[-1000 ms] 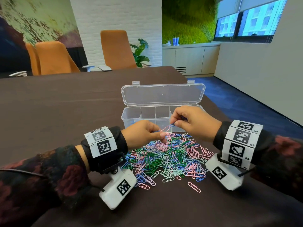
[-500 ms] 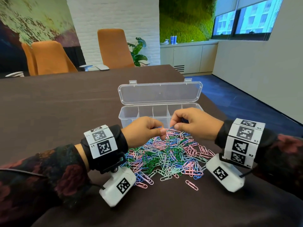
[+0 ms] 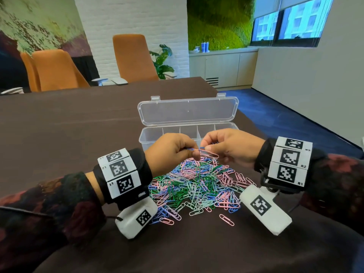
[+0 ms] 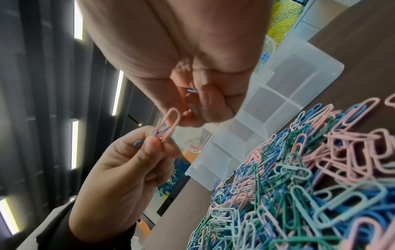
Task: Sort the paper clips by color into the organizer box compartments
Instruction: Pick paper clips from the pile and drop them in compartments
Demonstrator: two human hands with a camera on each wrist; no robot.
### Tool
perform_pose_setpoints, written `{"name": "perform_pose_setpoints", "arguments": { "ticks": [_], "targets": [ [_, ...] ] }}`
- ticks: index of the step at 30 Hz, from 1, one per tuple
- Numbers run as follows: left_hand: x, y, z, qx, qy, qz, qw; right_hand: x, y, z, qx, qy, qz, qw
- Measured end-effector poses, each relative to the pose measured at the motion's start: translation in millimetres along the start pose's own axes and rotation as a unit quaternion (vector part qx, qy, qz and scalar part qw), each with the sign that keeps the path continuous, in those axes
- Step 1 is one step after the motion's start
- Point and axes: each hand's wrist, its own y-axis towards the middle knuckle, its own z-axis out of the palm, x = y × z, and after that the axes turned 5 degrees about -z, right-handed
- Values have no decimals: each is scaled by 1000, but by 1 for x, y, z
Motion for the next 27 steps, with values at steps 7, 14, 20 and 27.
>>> {"name": "perform_pose_setpoints", "arguments": {
  "ticks": [7,14,20,27],
  "targets": [
    [3,-4,-2,-10,-73,-54,996,5,1,-5,-15,-4,-16,1000],
    [4,3,1,-60,-238,-106,964,11,3,-2,-11,-7,-20,1000],
    [-4,2,3,-14,-240,-113,964,8,3,3,-31,-20,-38,999],
    [-7,3,4,-5,-285,-131,950,8,0,7,-87,-69,-85,990]
  ]
}}
